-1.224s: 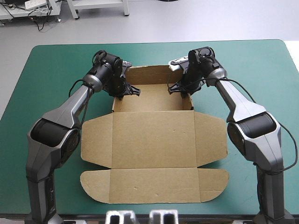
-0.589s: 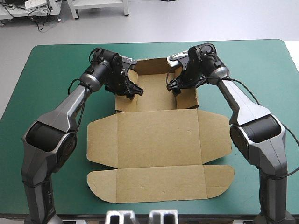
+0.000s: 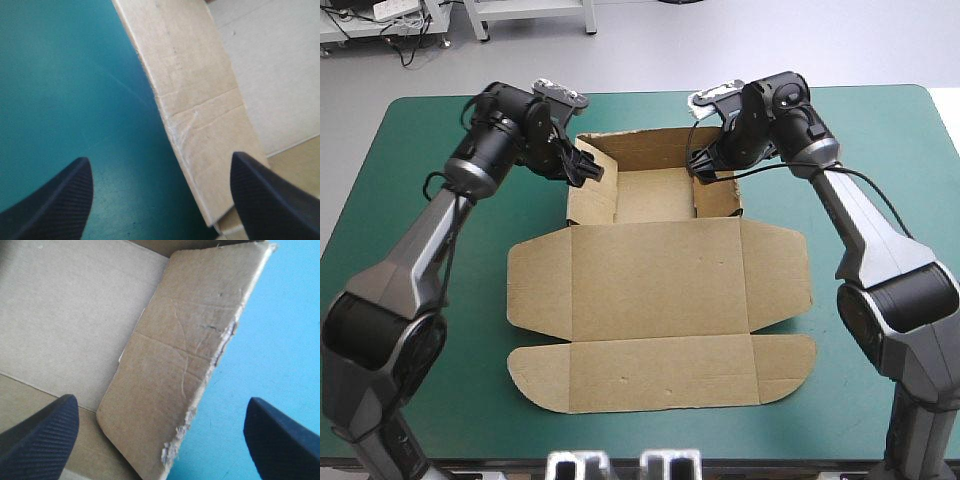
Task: Fold the box
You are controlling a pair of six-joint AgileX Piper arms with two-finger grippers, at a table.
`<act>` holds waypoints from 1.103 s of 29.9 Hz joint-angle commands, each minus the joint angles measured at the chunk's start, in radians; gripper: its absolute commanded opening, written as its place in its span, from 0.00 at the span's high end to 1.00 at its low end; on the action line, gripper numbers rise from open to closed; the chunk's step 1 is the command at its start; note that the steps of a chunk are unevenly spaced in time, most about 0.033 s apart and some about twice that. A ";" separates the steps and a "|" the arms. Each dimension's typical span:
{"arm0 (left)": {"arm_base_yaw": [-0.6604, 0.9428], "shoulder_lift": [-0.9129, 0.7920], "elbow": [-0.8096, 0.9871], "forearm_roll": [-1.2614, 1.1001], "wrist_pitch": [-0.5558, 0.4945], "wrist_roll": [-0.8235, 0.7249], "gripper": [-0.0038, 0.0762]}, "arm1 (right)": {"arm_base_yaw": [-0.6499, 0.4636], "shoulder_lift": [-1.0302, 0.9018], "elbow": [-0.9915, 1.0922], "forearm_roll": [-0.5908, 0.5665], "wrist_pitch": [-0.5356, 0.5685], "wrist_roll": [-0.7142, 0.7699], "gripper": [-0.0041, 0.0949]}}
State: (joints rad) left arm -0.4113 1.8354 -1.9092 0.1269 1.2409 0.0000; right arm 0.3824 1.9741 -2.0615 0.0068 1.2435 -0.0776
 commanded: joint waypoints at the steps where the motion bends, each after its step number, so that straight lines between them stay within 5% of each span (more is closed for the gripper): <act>1: -0.006 -0.181 -0.027 -0.087 0.053 0.076 0.41 | -0.006 -0.113 -0.030 -0.013 0.012 -0.036 0.12; 9: -0.006 -0.514 0.090 -0.104 0.053 0.170 0.96 | -0.053 -0.107 -0.028 -0.018 -0.002 -0.054 0.12; 24: -0.006 -0.970 0.625 0.009 0.053 0.060 0.96 | -0.083 0.115 -0.028 0.155 -0.016 -0.081 0.14; 28: -0.006 -1.002 0.729 0.009 0.053 0.053 0.96 | -0.083 0.159 -0.028 0.161 -0.018 -0.089 0.34; 33: -0.006 -1.006 0.793 0.009 0.051 0.053 0.96 | -0.088 0.161 -0.050 0.155 -0.038 -0.148 0.92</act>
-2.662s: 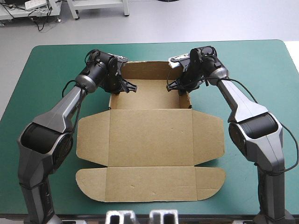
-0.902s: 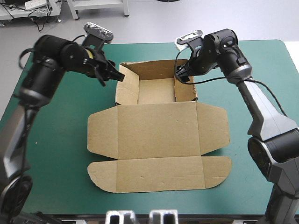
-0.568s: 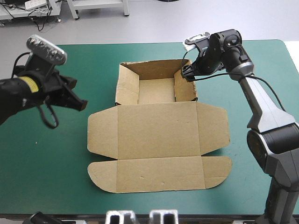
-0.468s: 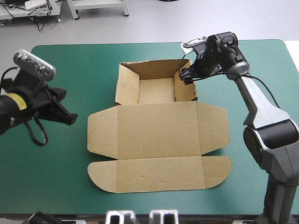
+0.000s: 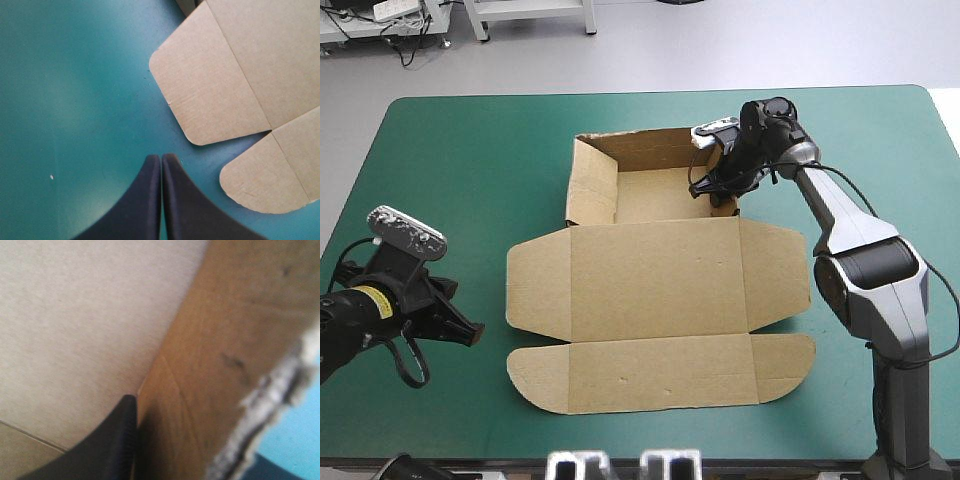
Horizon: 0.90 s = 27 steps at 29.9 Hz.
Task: Fold the box
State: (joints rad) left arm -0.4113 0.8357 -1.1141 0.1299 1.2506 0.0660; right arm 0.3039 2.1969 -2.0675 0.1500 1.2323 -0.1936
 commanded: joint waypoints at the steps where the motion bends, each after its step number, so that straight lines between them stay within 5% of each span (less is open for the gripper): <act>1: -0.006 -0.006 0.000 0.006 0.041 -0.013 0.96 | -0.016 -0.061 -0.054 0.012 -0.036 -0.036 0.98; 8: -0.006 -0.006 0.003 0.013 0.043 -0.013 0.96 | -0.145 -0.061 -0.160 0.016 -0.061 -0.076 0.98; 27: -0.006 -0.006 0.003 0.068 0.016 -0.013 0.96 | -0.747 -0.061 -0.225 -0.017 -0.051 -0.076 0.98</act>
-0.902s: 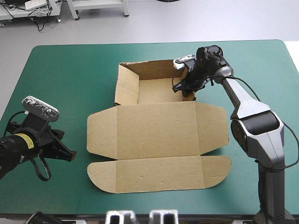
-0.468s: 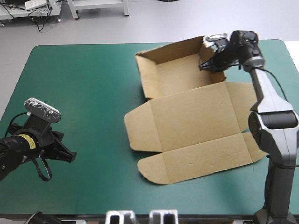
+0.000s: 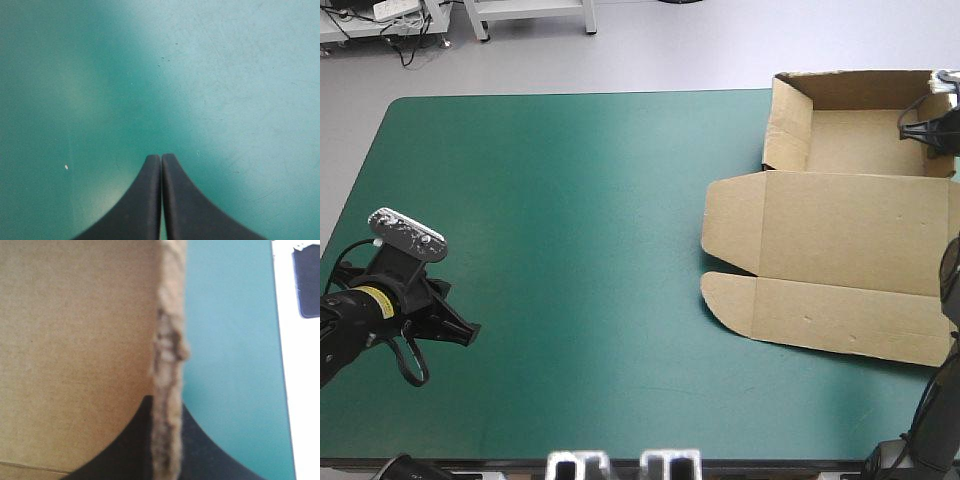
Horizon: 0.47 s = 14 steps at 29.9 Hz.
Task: Fold the box
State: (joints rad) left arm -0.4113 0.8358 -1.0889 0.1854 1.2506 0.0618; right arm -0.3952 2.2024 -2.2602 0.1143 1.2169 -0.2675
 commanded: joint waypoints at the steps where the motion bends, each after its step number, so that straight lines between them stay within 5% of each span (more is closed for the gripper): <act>1: -0.006 -0.006 -0.023 0.013 0.008 -0.009 0.96 | -0.064 -0.064 -0.032 0.019 -0.035 -0.002 0.98; 5: -0.006 -0.006 -0.023 0.013 -0.033 -0.009 0.96 | -0.094 -0.062 -0.030 0.025 0.011 -0.038 0.90; 10: -0.006 -0.006 -0.023 0.013 -0.065 -0.009 0.96 | -0.095 -0.062 -0.034 0.030 0.009 -0.053 0.35; 14: -0.006 -0.006 -0.023 0.013 -0.046 -0.009 0.96 | -0.095 -0.062 -0.066 -0.030 0.005 -0.024 0.10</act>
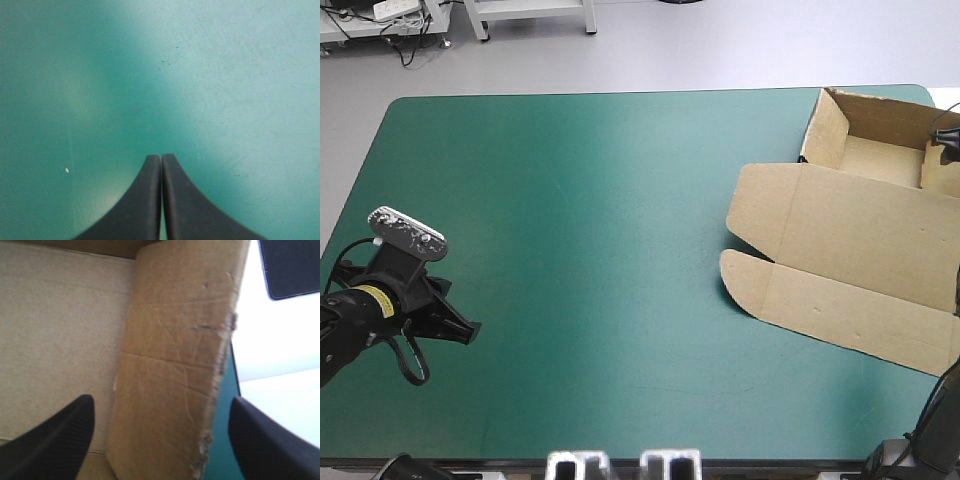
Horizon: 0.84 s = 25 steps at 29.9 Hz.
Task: Fold the box
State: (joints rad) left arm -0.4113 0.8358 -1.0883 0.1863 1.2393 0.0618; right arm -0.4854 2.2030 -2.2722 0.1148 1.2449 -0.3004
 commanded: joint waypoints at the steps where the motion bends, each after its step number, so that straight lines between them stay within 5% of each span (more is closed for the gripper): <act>1: -0.006 -0.006 -0.023 0.012 -0.033 -0.009 0.96 | -0.007 -0.063 -0.072 -0.047 -0.025 0.010 0.09; 5: -0.006 -0.006 -0.023 0.016 -0.033 -0.009 0.96 | -0.012 -0.064 -0.179 -0.002 -0.010 0.022 0.12; 9: -0.006 -0.006 -0.023 0.023 -0.033 -0.009 0.96 | -0.006 -0.064 -0.310 0.243 0.010 0.017 0.22; 14: -0.006 -0.006 -0.022 0.044 -0.037 -0.009 0.96 | 0.063 -0.099 -0.384 0.471 0.010 -0.087 0.55; 20: -0.006 -0.006 -0.022 0.049 -0.037 -0.009 0.96 | 0.246 -0.153 -0.369 0.546 0.012 -0.098 0.97; 25: -0.006 -0.006 -0.022 0.044 -0.037 -0.010 0.96 | 0.457 -0.221 -0.278 0.428 0.012 -0.131 0.98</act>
State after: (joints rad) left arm -0.4113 0.8358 -1.0854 0.2188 1.2446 0.0618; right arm -0.1249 2.0823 -2.5758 0.5847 1.2449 -0.3935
